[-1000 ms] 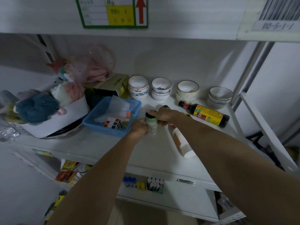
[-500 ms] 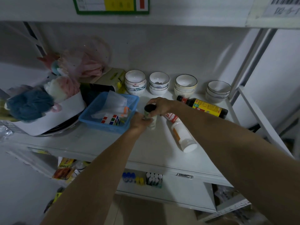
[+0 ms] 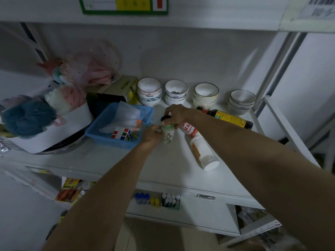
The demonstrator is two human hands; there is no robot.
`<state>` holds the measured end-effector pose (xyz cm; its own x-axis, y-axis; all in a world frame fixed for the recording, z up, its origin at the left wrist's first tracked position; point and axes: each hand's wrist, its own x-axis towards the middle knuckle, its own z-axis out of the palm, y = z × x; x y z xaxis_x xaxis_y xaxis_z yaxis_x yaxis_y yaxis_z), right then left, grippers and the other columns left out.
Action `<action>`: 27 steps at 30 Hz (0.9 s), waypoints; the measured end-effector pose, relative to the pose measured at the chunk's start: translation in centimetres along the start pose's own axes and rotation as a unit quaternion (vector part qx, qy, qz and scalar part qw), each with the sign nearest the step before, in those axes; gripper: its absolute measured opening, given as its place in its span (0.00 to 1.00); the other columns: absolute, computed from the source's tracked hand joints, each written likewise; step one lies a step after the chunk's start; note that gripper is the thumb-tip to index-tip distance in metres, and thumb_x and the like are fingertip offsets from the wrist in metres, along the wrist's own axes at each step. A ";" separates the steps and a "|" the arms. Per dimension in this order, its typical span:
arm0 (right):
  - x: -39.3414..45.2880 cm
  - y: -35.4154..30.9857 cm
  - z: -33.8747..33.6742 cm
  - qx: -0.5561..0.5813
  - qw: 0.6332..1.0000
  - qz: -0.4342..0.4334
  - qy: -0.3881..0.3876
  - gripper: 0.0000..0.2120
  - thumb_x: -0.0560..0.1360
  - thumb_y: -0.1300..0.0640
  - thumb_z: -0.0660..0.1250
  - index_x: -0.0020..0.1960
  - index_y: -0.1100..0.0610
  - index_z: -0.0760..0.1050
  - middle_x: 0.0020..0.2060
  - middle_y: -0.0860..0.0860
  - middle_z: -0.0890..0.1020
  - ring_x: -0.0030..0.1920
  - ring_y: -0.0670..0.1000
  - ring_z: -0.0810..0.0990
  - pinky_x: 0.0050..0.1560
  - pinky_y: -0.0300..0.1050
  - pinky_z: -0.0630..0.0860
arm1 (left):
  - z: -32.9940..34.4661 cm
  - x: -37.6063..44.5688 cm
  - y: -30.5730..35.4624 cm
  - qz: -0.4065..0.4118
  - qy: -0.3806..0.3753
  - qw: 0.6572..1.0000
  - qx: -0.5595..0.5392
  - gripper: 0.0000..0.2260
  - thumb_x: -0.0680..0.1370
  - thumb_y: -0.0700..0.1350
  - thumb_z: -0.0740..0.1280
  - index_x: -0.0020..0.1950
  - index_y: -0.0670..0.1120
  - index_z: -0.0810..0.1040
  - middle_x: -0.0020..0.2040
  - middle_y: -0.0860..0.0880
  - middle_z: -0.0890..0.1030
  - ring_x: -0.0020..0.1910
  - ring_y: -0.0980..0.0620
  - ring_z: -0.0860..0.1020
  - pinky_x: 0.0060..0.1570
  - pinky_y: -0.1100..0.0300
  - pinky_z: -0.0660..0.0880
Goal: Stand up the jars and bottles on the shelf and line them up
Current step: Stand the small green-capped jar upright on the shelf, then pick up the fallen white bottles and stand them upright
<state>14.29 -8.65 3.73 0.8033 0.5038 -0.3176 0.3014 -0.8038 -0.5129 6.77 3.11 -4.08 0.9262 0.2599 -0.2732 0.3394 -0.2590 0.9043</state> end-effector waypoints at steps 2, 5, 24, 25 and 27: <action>0.1 -0.1 0.3 -0.003 1.000 0.007 0.019 0.26 0.74 0.48 0.72 0.63 0.64 0.73 0.57 0.62 0.80 0.33 0.54 0.83 0.40 0.43 0.81 | 0.3 0.0 -0.1 -0.010 -0.004 1.000 -0.016 0.19 0.75 0.34 0.64 0.66 0.40 0.74 0.57 0.34 0.81 0.50 0.44 0.79 0.45 0.56 0.75; 0.3 -0.5 0.1 0.019 0.999 0.037 -0.012 0.30 0.71 0.48 0.74 0.65 0.65 0.72 0.58 0.63 0.80 0.40 0.57 0.86 0.45 0.47 0.84 | 1.0 0.1 -0.4 -0.034 0.032 0.999 -0.005 0.21 0.75 0.39 0.67 0.67 0.39 0.71 0.61 0.35 0.80 0.59 0.39 0.79 0.60 0.48 0.78; -3.6 2.6 -2.5 -0.004 0.989 0.120 0.083 0.16 0.75 0.52 0.69 0.52 0.65 0.78 0.44 0.60 0.85 0.32 0.52 0.81 0.26 0.40 0.78 | 3.4 -3.4 1.1 -0.136 -0.068 0.988 -0.001 0.04 0.77 0.37 0.65 0.43 0.38 0.71 0.34 0.41 0.76 0.28 0.47 0.76 0.36 0.53 0.79; -4.0 3.4 -2.7 -0.016 0.987 0.135 0.088 0.18 0.76 0.52 0.69 0.55 0.67 0.77 0.41 0.59 0.84 0.29 0.52 0.81 0.26 0.40 0.78 | 3.9 -3.8 1.3 -0.136 -0.084 0.987 0.003 0.06 0.77 0.37 0.65 0.40 0.39 0.71 0.33 0.41 0.76 0.28 0.48 0.76 0.36 0.53 0.79; -5.2 5.0 -2.9 -0.012 0.983 0.158 0.089 0.21 0.76 0.54 0.69 0.63 0.67 0.73 0.42 0.61 0.85 0.33 0.56 0.83 0.39 0.50 0.85 | 4.9 -4.3 1.8 -0.125 -0.106 0.986 0.005 0.07 0.77 0.38 0.65 0.39 0.39 0.72 0.34 0.42 0.76 0.30 0.48 0.76 0.37 0.54 0.79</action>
<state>13.14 -16.20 5.13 0.9353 0.1670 -0.3120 0.0334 -0.9194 -0.3919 4.20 -3.05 -2.88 0.8269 0.1161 -0.5502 0.5616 -0.2216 0.7972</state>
